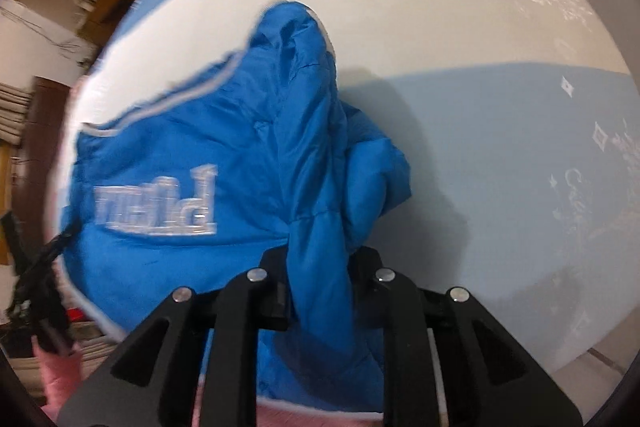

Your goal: Fold large clothes

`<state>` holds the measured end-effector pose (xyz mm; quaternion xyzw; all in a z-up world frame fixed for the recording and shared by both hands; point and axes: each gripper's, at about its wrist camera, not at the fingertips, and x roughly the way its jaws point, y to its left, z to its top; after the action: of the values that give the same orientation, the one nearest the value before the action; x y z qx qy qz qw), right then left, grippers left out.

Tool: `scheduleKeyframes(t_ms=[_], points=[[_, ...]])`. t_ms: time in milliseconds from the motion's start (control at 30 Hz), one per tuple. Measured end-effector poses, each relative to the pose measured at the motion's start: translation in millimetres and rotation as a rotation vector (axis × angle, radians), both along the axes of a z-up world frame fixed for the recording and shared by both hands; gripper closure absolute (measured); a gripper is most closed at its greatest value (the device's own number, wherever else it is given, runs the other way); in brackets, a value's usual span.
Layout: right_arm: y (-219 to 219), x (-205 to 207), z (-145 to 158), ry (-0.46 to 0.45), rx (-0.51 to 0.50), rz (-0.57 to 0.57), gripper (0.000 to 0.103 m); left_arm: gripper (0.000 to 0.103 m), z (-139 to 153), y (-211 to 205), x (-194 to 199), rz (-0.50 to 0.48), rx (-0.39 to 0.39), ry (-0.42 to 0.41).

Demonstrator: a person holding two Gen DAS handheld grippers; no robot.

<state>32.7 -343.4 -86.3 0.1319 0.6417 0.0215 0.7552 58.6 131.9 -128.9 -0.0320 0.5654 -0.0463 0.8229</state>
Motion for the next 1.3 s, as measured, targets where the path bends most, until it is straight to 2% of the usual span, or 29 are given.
scheduleKeyframes(t_ms=[100, 167, 233, 333, 400, 467, 633, 733, 833, 900, 967, 1067, 1200, 1300], points=[[10, 1, -21, -0.022, -0.066, -0.013, 0.078, 0.075, -14, -6, -4, -0.021, 0.039, -0.024], [14, 1, -26, -0.032, -0.1, -0.02, 0.077, 0.074, -17, -18, -5, -0.057, 0.115, -0.053], [19, 2, -27, -0.043, -0.126, -0.037, 0.077, 0.073, -22, -25, -6, -0.071, 0.154, -0.069], [20, 2, -29, -0.06, -0.136, -0.071, 0.076, 0.073, -24, -29, -6, -0.079, 0.169, -0.084], [25, 5, -28, -0.067, -0.152, -0.07, 0.075, 0.073, -23, -28, -6, -0.069, 0.152, -0.075], [30, 1, -23, -0.072, -0.184, -0.071, 0.069, 0.073, -20, -22, -4, -0.053, 0.118, -0.057], [42, -21, 12, -0.11, -0.236, -0.117, 0.067, 0.07, 0, -2, -7, -0.028, 0.057, -0.038], [38, -45, 40, -0.138, -0.275, -0.137, 0.067, 0.067, 21, 9, -17, -0.012, 0.052, -0.062], [43, -63, 61, -0.166, -0.243, -0.129, 0.067, 0.068, 47, 10, -31, -0.006, 0.061, -0.121], [48, -69, 67, -0.166, -0.233, -0.112, 0.067, 0.068, 61, 7, -37, -0.016, 0.034, -0.15], [52, -72, 67, -0.164, -0.234, -0.09, 0.067, 0.068, 69, -5, -43, -0.038, 0.001, -0.163], [60, -77, 58, -0.158, -0.24, -0.059, 0.069, 0.068, 67, -23, -46, -0.061, -0.007, -0.181], [60, -72, 35, -0.12, -0.245, -0.034, 0.073, 0.068, 43, -44, -40, -0.083, -0.025, -0.142], [56, -72, 14, -0.069, -0.262, -0.028, 0.073, 0.068, 17, -48, -42, -0.091, -0.017, -0.08]])
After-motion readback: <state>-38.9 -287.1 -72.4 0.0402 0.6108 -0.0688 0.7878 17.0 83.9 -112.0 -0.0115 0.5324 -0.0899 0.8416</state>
